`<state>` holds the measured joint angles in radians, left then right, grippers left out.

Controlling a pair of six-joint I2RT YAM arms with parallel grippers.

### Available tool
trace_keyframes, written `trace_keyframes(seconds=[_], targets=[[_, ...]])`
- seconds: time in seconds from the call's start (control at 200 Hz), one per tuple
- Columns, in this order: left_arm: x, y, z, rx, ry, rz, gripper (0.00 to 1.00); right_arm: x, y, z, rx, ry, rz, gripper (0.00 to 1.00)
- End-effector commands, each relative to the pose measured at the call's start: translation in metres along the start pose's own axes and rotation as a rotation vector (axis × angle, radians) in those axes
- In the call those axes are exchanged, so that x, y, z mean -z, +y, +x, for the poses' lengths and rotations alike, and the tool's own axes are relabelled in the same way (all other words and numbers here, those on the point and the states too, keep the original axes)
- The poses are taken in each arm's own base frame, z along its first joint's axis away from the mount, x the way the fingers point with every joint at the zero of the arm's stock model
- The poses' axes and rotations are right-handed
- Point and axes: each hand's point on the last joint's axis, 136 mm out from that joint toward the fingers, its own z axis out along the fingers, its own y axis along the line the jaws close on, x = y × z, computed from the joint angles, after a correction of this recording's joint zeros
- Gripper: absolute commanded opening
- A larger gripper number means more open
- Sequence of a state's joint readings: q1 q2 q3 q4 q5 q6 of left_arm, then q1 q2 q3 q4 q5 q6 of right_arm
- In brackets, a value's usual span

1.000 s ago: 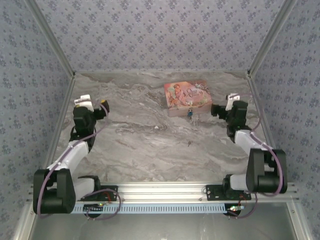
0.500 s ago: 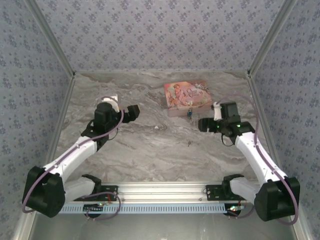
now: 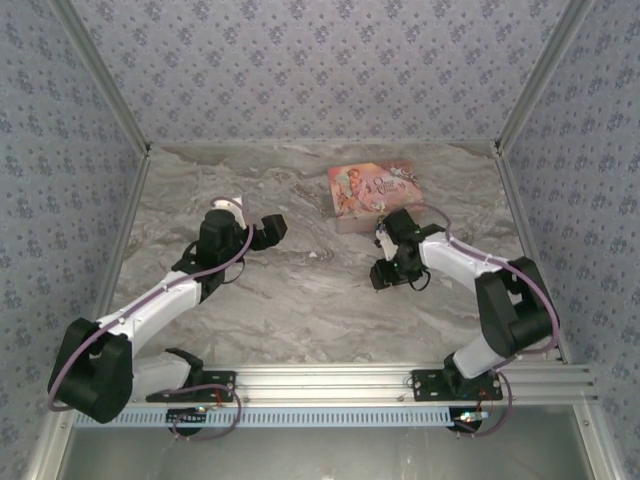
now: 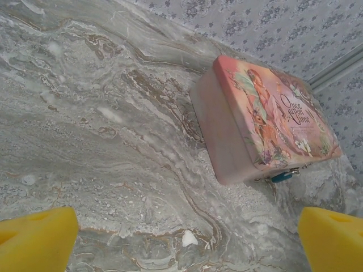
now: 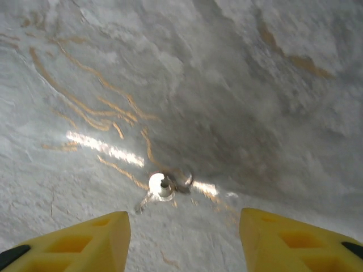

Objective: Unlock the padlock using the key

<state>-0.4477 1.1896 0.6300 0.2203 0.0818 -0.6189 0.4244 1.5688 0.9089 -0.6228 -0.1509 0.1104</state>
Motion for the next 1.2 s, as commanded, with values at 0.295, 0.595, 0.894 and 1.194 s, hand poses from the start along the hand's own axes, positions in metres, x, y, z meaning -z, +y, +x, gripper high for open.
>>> trace_keyframes(seconds=[0.295, 0.595, 0.894, 1.194], targets=[[0.005, -0.010, -0.012, -0.004, -0.030, 0.014, 0.99, -0.009, 0.008, -0.005, 0.026, 0.075, -0.036, 0.45], [0.005, -0.007, -0.010, -0.004, -0.026, -0.001, 0.99, -0.018, 0.009, 0.000, 0.023, 0.129, -0.038, 0.35], [0.005, -0.004, -0.009, -0.008, -0.023, -0.016, 0.99, -0.024, 0.008, 0.007, 0.015, 0.172, -0.028, 0.26], [0.007, 0.000, -0.010, -0.021, -0.025, -0.037, 1.00, -0.028, 0.012, 0.018, 0.001, 0.184, -0.038, 0.08]])
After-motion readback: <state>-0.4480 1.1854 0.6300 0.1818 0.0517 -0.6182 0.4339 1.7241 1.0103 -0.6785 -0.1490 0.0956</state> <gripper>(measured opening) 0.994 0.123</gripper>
